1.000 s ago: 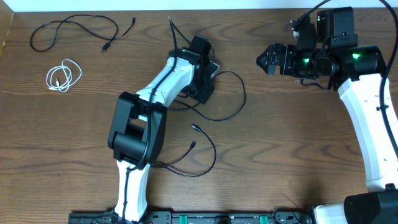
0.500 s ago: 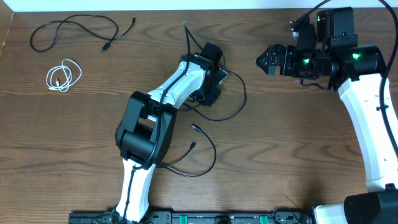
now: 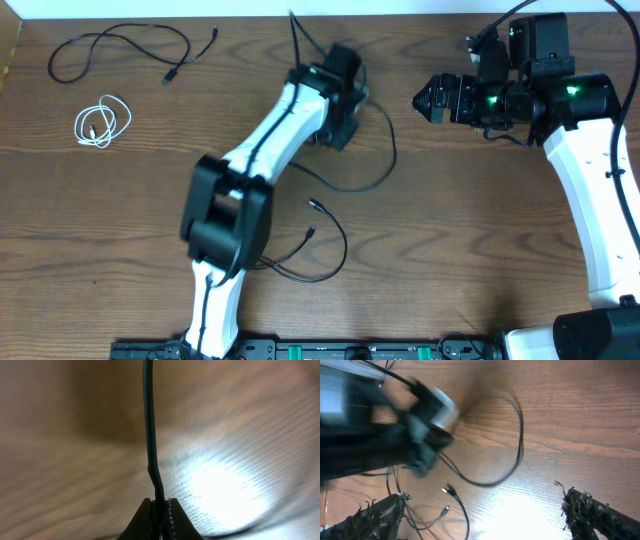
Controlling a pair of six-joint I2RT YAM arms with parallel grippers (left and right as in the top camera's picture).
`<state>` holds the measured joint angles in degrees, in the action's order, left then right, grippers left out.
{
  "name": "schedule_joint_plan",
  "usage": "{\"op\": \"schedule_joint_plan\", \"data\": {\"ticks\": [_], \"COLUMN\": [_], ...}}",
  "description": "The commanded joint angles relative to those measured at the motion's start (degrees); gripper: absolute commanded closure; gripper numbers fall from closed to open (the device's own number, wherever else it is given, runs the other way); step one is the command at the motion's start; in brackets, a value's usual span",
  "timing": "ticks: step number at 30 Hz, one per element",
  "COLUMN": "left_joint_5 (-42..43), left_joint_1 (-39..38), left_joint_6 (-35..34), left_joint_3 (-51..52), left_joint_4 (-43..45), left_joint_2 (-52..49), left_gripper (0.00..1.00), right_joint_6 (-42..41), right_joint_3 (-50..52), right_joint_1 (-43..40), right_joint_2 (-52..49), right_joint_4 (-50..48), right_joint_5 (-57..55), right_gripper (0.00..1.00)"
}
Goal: Untangle cables
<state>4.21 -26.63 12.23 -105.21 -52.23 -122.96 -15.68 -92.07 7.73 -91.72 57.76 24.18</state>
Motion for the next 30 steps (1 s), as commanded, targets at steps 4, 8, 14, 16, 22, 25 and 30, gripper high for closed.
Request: {"op": "schedule_joint_plan", "data": {"ticks": [4, 8, 14, 16, 22, 25, 30], "left_joint_5": [-0.61, -0.52, -0.48, -0.44, -0.42, -0.42, -1.09], "left_joint_1": [0.35, 0.72, 0.85, 0.85, 0.83, 0.83, 0.83], "left_joint_6": [-2.75, -6.34, -6.78, -6.88, -10.75, -13.46, -16.00], "left_joint_3": [-4.98, -4.98, -4.98, -4.98, -4.98, -4.98, -4.98], "left_joint_4": [4.87, 11.06, 19.98, 22.58, 32.70, 36.46, 37.79], "left_joint_2": [17.99, 26.58, 36.89, 39.10, 42.47, 42.93, 42.99], "left_gripper": [0.93, 0.93, 0.93, 0.93, 0.93, 0.93, 0.93], "right_joint_6": [0.94, 0.92, -0.22, -0.42, -0.42, -0.59, -0.57], "right_joint_3": [-0.04, -0.04, -0.04, -0.04, -0.04, -0.04, -0.02], "right_joint_1": [-0.17, -0.17, -0.17, -0.17, -0.17, -0.17, -0.17], "right_joint_2": [0.42, 0.44, 0.42, 0.44, 0.42, 0.42, 0.42], "right_joint_4": [0.83, 1.05, 1.16, 1.16, 1.20, 1.51, 2.34], "right_joint_5": [-0.02, -0.04, 0.04, 0.39, 0.39, 0.39, -0.09], "right_gripper": [0.01, 0.01, 0.01, 0.01, 0.01, 0.01, 0.01]}}
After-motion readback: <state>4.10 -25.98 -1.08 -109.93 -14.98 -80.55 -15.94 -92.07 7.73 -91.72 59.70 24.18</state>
